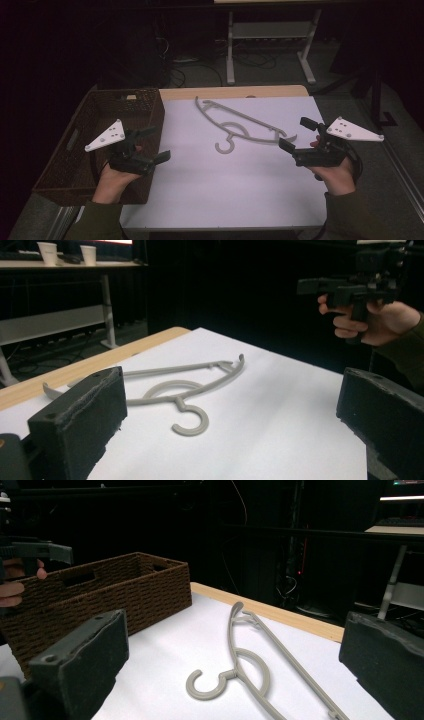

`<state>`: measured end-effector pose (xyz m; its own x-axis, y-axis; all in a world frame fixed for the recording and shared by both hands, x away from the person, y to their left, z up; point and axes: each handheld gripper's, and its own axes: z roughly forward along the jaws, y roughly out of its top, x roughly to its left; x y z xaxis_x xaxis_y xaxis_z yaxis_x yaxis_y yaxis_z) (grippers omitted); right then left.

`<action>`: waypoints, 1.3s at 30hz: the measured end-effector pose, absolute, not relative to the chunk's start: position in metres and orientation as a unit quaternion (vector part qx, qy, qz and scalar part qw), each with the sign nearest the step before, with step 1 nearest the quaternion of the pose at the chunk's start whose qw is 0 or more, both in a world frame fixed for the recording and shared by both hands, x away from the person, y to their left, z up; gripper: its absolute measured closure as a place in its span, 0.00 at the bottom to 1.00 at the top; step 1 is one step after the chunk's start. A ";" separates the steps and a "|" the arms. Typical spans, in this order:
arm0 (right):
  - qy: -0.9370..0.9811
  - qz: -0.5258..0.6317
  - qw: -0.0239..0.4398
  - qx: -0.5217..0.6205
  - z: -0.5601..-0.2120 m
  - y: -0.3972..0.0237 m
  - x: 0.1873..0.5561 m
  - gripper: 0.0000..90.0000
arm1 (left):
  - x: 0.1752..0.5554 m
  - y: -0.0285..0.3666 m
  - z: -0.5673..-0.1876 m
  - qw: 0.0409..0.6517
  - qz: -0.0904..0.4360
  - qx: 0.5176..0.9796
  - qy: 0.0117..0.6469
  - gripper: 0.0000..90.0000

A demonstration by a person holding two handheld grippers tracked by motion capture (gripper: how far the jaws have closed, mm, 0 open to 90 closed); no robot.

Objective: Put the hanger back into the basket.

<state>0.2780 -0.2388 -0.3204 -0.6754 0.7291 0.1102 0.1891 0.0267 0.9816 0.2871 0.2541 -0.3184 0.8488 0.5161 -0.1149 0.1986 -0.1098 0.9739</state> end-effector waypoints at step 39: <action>0.803 0.471 0.155 0.331 -0.366 -0.215 0.317 0.00 | 0.276 0.191 -0.386 0.506 0.063 0.831 0.224 0.00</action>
